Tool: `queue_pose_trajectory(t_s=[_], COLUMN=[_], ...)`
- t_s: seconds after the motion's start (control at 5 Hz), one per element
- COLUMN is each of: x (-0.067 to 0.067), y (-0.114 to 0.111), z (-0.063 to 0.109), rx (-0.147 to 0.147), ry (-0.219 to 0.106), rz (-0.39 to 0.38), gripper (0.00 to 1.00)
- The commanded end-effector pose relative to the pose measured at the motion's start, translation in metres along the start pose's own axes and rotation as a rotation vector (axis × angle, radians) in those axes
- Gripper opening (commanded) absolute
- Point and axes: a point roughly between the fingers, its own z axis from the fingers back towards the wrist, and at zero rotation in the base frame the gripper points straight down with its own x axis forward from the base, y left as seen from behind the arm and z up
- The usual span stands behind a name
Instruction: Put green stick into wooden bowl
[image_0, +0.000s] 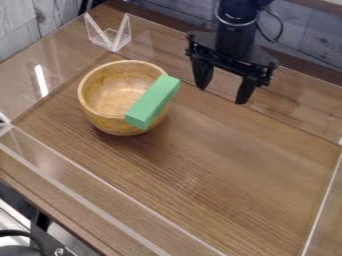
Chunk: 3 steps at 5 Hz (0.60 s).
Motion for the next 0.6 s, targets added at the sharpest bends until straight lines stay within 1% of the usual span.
queue_pose_trajectory(t_s=[0.0, 0.4], x=[0.0039, 0.0056], y=[0.0031, 0.0012], z=[0.0218, 0.0197], rx=[-0.006, -0.008], ry=[-0.065, -0.064], rz=[0.019, 0.024], gripper=[1.0, 1.0])
